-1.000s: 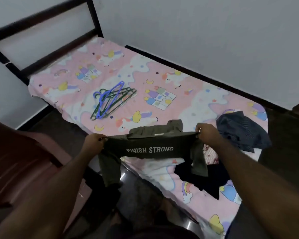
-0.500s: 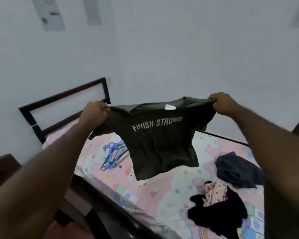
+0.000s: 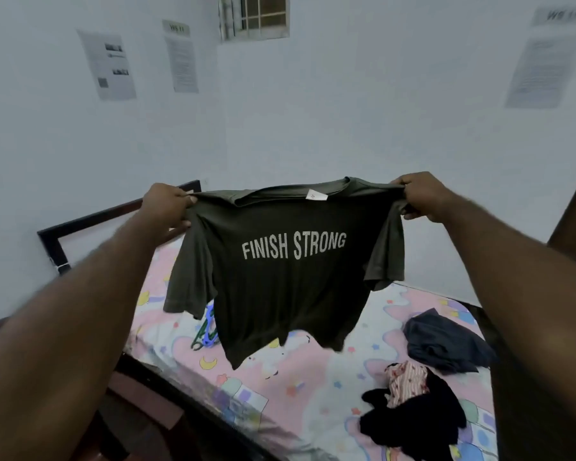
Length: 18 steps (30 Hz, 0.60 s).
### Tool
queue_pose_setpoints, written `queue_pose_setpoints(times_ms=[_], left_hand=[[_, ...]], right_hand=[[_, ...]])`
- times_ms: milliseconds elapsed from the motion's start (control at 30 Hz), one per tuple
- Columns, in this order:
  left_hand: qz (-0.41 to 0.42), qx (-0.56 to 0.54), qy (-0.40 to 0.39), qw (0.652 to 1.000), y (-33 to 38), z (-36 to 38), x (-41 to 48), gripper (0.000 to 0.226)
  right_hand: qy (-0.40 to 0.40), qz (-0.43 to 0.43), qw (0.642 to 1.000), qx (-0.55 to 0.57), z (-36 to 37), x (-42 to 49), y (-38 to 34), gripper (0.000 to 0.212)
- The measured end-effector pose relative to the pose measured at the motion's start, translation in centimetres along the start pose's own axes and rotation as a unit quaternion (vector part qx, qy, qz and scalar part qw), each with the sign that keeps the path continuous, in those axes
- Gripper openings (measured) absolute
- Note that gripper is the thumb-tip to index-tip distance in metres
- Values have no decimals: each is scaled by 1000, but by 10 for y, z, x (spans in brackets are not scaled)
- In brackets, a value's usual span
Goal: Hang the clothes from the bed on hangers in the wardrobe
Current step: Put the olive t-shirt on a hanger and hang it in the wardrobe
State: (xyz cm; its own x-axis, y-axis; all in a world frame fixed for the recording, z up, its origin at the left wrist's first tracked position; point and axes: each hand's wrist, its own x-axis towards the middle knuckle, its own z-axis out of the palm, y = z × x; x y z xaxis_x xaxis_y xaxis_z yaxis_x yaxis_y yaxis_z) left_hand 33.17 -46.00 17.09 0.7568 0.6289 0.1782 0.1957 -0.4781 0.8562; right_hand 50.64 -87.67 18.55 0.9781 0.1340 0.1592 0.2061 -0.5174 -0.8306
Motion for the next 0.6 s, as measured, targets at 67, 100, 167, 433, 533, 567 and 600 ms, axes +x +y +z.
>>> queue_pose_setpoints(times_ms=[67, 100, 167, 433, 533, 567, 600], left_hand=[[-44, -81, 11, 996, -5, 2, 1, 37], [-72, -172, 39, 982, -7, 6, 6, 35], [-95, -218, 45, 970, -12, 10, 1, 21], [-83, -222, -27, 971, -63, 41, 43, 31], [-71, -114, -35, 990, -76, 68, 60, 23], [-50, -50, -7, 997, -82, 82, 67, 21], [-33, 3, -13, 999, -91, 94, 76, 22]], right_hand=[[17, 21, 995, 99, 8, -2, -1, 40], [27, 31, 989, 144, 11, -2, -1, 38], [32, 52, 977, 203, 17, 1, 2, 30], [35, 109, 961, 253, 47, 25, 54, 28], [14, 121, 974, 189, 62, 47, 86, 30], [5, 133, 977, 169, 69, 58, 102, 32], [-8, 143, 978, 151, 74, 67, 116, 33]])
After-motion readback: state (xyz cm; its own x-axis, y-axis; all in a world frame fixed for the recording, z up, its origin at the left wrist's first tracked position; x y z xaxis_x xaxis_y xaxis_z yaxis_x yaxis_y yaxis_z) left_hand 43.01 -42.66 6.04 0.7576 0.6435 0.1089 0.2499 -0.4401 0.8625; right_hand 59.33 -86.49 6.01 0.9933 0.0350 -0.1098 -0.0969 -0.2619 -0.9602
